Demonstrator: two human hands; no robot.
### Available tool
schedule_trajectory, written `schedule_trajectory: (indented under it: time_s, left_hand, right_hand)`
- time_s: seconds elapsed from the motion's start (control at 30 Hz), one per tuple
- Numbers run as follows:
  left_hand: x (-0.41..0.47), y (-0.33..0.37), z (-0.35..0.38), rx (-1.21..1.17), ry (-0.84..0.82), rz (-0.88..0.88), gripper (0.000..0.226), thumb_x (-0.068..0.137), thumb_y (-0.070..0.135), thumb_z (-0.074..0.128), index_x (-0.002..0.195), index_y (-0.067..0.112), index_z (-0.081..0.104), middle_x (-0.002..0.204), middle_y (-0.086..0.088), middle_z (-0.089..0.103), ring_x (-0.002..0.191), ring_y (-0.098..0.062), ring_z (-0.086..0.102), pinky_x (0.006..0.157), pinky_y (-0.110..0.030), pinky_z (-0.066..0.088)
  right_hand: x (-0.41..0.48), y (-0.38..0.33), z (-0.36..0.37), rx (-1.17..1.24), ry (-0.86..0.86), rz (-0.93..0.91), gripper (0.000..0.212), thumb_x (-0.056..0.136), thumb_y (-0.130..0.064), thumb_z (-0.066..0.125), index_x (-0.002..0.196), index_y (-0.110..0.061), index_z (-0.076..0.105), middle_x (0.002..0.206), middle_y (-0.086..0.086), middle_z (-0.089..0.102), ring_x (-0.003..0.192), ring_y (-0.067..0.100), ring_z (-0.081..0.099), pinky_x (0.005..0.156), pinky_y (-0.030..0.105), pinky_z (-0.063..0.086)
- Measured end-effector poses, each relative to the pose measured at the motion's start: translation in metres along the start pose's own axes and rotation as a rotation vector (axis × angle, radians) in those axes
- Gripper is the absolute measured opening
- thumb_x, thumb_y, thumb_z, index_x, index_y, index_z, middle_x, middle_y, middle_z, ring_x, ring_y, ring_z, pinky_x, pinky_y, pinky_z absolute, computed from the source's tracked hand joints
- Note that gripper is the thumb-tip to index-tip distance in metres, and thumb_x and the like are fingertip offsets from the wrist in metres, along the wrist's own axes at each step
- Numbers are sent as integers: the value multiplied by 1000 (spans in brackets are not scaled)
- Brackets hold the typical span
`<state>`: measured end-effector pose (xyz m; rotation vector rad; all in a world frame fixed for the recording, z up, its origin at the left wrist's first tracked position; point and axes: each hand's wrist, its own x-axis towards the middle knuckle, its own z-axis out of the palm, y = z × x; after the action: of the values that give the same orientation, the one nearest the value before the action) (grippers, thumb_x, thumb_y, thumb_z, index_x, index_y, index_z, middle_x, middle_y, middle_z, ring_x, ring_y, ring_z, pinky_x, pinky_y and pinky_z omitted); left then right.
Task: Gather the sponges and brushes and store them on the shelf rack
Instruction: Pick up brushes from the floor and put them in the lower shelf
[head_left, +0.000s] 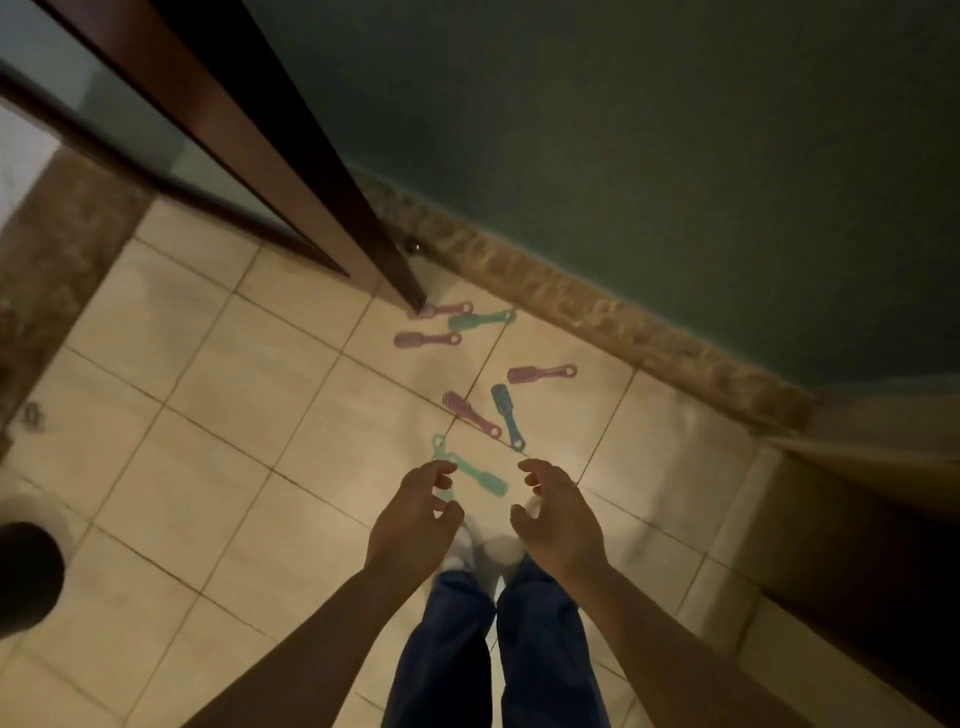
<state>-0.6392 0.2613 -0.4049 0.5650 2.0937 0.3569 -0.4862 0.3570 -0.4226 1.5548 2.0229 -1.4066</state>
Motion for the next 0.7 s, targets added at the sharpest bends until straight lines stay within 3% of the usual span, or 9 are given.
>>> schedule_trajectory:
  time_s: [0.13,0.3,0.47,0.7]
  left_hand:
    - [63,-63,54,19,-43,-63,40,90,23,59,124,39,45,116,17,52,83,4,54,64,-15,41]
    - [137,-133,112,58,-48,-148,43,88,29,63,127,35,45,121,12,54,93,-7,59,65,-21,44]
    - [193,-176,161,49,-16,-239,48,85,29,66,129,27,46,123,3,55,99,-18,62,82,-36,53]
    - [229,-202,201,97,89,-269,56,83,24,70,129,13,40,123,-5,46,96,-20,56,74,-34,50]
  right_hand:
    - [60,49,71,-75,-28,21,48,87,-26,64,132,-26,48,123,-5,54,113,12,52,83,19,42]
    - [128,93,147,-187,-41,0,48,87,-32,64,131,-28,45,122,-4,54,114,15,52,87,33,52]
    - [179,135,201,-190,-2,23,50,83,-28,68,129,-25,49,122,-3,58,112,18,56,91,38,51]
    - [214,168,240,-310,38,-19,31,83,-29,69,110,-23,56,102,-5,62,90,16,61,76,37,58]
